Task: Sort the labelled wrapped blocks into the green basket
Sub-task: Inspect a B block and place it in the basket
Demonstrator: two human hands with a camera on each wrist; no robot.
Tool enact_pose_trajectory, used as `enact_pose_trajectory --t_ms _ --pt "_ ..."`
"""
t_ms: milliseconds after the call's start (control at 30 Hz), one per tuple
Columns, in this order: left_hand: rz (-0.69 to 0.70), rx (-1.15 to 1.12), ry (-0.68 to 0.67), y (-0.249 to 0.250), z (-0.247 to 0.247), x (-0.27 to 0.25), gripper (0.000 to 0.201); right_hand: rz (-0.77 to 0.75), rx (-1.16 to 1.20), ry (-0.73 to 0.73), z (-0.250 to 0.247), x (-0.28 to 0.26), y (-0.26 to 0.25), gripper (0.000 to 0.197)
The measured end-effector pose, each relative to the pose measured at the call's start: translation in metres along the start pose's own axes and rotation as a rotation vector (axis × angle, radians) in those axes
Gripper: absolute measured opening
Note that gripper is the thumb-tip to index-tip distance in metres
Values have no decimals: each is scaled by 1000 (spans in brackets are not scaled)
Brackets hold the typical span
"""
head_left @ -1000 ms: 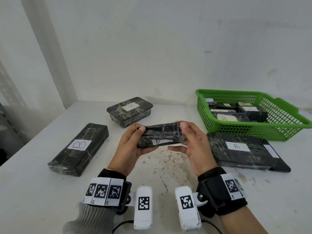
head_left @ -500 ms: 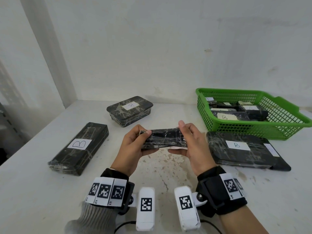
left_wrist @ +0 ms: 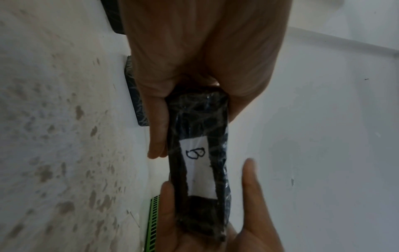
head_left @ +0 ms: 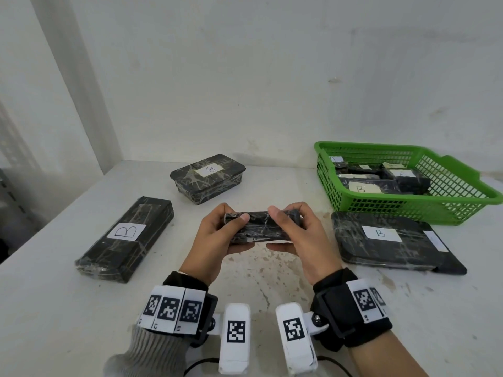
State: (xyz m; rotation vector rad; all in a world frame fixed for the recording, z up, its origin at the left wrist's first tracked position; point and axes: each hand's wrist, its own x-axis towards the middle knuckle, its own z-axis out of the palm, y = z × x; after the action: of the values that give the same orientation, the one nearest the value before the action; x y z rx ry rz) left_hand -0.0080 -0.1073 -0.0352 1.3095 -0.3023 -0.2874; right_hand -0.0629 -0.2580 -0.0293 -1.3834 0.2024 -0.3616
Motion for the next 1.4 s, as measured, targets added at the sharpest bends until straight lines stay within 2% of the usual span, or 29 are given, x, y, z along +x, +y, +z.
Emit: enact_pose_trajectory --t_ms 100,200,300,433,567,767,933,1067,1100,1267,1400 --pt "-21 -49 -34 1 0 -1 28 -27 -23 41 0 1 2 41" --pt "-43 -84 -87 1 2 -1 31 -41 -4 117 -2 4 3 33" --pt "2 -63 -53 -2 6 -1 36 -18 25 141 -3 4 3 26" --pt "39 -93 -30 -2 7 -2 37 21 39 97 -2 2 -1 33" --pt "19 -162 -56 1 2 -1 41 -3 29 62 -3 1 -2 35" --pt "30 -164 -40 -4 5 -1 20 -11 57 74 -4 4 2 38" --pt "51 -189 -48 -3 0 2 38 0 36 8 -5 4 0 51" --pt "71 -181 -69 -6 -1 3 36 -13 48 20 -8 8 4 24" --pt "78 -179 -76 -7 -2 3 37 -24 56 20 -8 9 5 25" --pt "139 -172 -116 -9 -6 4 50 -33 144 -22 -9 9 3 54" --pt "194 -189 -112 -6 -10 3 36 49 129 -68 -9 7 1 62"
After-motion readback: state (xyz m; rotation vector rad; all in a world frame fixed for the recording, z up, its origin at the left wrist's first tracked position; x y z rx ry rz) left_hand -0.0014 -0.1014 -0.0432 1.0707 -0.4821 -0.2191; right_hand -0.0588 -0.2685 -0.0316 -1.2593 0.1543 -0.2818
